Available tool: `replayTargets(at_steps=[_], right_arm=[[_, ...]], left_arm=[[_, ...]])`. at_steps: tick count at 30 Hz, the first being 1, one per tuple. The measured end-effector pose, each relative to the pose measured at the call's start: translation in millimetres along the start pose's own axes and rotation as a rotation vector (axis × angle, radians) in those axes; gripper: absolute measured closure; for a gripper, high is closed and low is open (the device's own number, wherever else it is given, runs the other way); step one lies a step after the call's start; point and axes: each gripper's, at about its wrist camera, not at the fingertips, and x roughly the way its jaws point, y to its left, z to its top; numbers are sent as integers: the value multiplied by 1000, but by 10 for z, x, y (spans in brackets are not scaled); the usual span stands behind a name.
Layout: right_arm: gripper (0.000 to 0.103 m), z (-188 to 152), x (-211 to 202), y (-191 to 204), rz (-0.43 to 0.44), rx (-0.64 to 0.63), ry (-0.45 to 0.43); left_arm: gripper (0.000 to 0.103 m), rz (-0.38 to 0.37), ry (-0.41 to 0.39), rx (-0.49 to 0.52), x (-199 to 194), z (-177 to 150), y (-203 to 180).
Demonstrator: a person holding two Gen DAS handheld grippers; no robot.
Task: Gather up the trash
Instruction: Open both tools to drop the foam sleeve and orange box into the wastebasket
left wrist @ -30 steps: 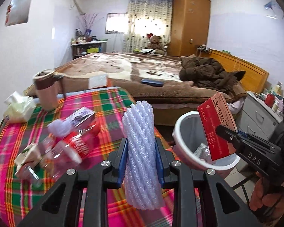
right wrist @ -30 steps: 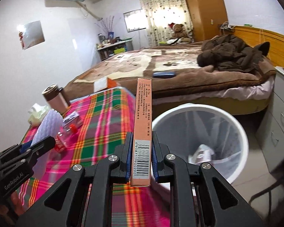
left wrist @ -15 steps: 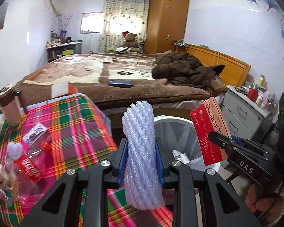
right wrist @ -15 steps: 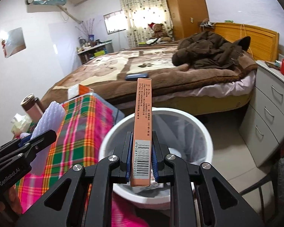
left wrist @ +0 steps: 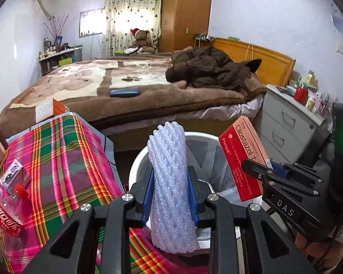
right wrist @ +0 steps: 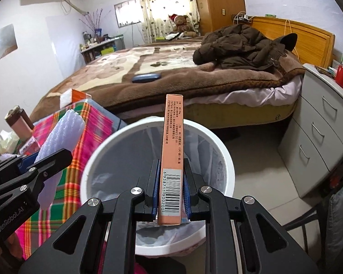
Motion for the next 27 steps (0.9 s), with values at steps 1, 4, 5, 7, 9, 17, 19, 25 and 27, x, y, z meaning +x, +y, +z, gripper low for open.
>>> replayTargets(at_steps=[1, 4, 5, 7, 9, 17, 19, 25, 27], right_arm=[[85, 1, 19, -7, -1, -1, 7], [85, 1, 80, -39, -8, -1, 25], [85, -1, 109, -44, -8, -4, 37], [85, -2, 131, -52, -12, -2, 46], [83, -1, 157, -49, -4, -5, 58], [51, -6, 176, -46, -37, -3, 72], [47, -5, 151, -46, -25, 7, 65], [47, 17, 111, -11, -23, 25, 50], [47, 17, 84, 29, -19, 24, 41]], left_arm=[[74, -3, 9, -3, 34, 4, -8], [74, -4, 15, -15, 99, 21, -9], [74, -3, 18, -15, 116, 23, -10], [74, -7, 28, -21, 148, 32, 12], [71, -15, 28, -37, 164, 42, 33], [33, -12, 19, -65, 131, 45, 131], [29, 6, 15, -62, 113, 38, 141], [28, 18, 14, -78, 25, -10, 257], [28, 28, 7, -80, -28, -28, 303]])
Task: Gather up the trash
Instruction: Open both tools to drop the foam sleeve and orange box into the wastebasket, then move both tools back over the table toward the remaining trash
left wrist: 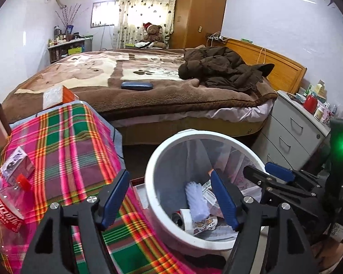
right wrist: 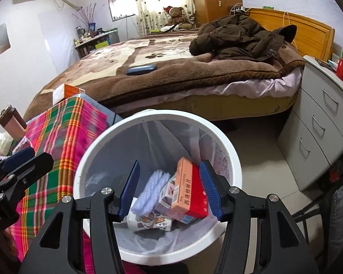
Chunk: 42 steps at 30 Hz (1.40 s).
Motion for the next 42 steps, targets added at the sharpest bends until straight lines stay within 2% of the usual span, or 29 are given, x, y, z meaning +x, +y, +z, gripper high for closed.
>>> replayTargets(at_steps=[20, 23, 33, 36, 39, 42], right_arm=[[46, 27, -183, 547, 109, -35, -79], [42, 20, -170, 659, 149, -31, -75], [42, -39, -101, 1111, 237, -60, -46], [42, -52, -90, 1254, 277, -72, -40], [42, -77, -76, 1416, 306, -96, -27], [42, -115, -60, 1600, 339, -123, -11]], left_arm=[[27, 100, -97, -78, -624, -88, 638], [27, 128, -110, -93, -719, -136, 779], [26, 240, -136, -175, -1030, -347, 1344], [26, 254, -141, -207, -1123, -410, 1519], [26, 302, -145, -214, -1214, -471, 1676], [25, 315, -140, -236, -1298, -540, 1851]])
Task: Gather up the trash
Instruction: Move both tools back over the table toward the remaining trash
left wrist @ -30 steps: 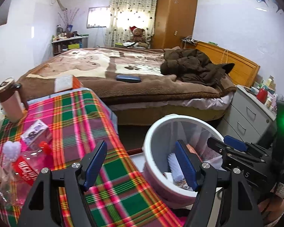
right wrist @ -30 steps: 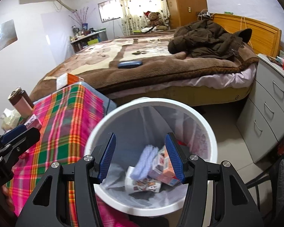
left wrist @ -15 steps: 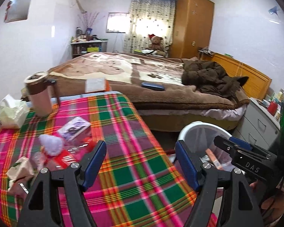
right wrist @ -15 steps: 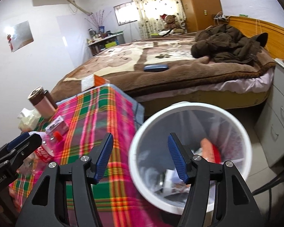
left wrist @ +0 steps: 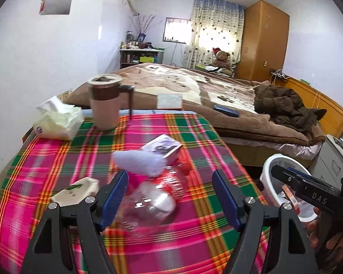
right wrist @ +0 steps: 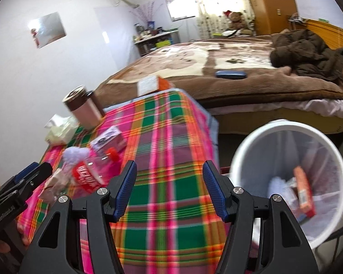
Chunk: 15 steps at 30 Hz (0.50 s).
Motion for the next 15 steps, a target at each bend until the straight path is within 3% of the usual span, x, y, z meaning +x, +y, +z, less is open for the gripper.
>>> replayTargets(at_steps=[3, 15], right_arm=[[42, -25, 88, 159, 27, -22, 25], [41, -101, 430, 693, 151, -30, 152]], left_arm=[[25, 52, 2, -9, -8, -9, 202], [23, 108, 56, -66, -26, -142, 879]])
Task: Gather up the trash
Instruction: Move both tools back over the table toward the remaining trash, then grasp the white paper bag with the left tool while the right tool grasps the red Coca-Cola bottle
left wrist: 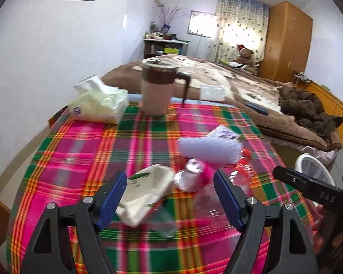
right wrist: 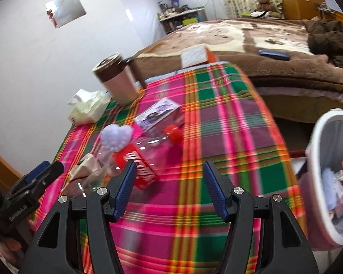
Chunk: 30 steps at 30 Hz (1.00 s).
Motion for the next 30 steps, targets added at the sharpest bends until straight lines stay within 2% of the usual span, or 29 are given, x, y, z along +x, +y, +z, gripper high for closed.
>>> replayTargets(at_steps=[8, 9, 10, 11, 16, 23, 30], right_arm=[[41, 27, 226, 155, 39, 43, 44], [39, 30, 254, 162, 39, 54, 54], [32, 36, 272, 167, 49, 71, 56], [29, 39, 286, 176, 54, 80, 58], [26, 41, 434, 309, 58, 87, 91], [23, 110, 580, 482, 6, 35, 130], [22, 67, 550, 528, -81, -124, 209]], left_arm=[[23, -18, 77, -17, 111, -60, 274], [23, -11, 83, -21, 130, -58, 292], [23, -3, 87, -16, 145, -60, 306], [23, -1, 91, -2, 158, -65, 308], [22, -2, 124, 20, 245, -65, 364], [20, -19, 172, 52, 379, -71, 421], [19, -47, 207, 88, 493, -48, 399]])
